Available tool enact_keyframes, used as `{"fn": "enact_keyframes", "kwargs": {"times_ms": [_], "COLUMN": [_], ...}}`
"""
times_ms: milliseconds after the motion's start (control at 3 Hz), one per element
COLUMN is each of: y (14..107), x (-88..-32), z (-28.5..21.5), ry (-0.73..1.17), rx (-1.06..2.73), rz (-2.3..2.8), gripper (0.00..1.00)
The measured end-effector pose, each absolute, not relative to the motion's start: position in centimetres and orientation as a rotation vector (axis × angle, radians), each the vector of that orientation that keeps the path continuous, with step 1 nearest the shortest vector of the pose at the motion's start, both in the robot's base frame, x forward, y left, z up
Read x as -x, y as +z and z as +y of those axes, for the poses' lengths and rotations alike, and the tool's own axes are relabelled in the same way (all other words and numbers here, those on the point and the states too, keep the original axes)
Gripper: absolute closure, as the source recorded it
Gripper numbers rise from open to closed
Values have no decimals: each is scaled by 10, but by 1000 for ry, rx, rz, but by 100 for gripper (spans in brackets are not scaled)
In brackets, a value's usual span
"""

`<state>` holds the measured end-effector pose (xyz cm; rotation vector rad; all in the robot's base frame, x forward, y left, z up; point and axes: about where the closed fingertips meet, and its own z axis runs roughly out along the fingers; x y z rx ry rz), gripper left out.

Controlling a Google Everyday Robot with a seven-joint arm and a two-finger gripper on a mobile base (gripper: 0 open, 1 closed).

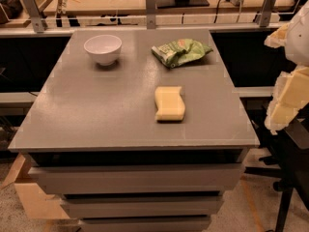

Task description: Place sponge into white bowl

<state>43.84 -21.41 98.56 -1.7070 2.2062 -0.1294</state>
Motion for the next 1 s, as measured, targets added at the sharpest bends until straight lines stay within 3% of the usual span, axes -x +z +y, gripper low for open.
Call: {"fn": "enact_keyframes", "kwargs": {"times_ms": [667, 1000], "y": [964, 917], "x": [-450, -475], "z": [-204, -174], "ry": [-83, 9], "rx": [1670, 1557], "rz": [2250, 2330], "gripper": [0, 0]}}
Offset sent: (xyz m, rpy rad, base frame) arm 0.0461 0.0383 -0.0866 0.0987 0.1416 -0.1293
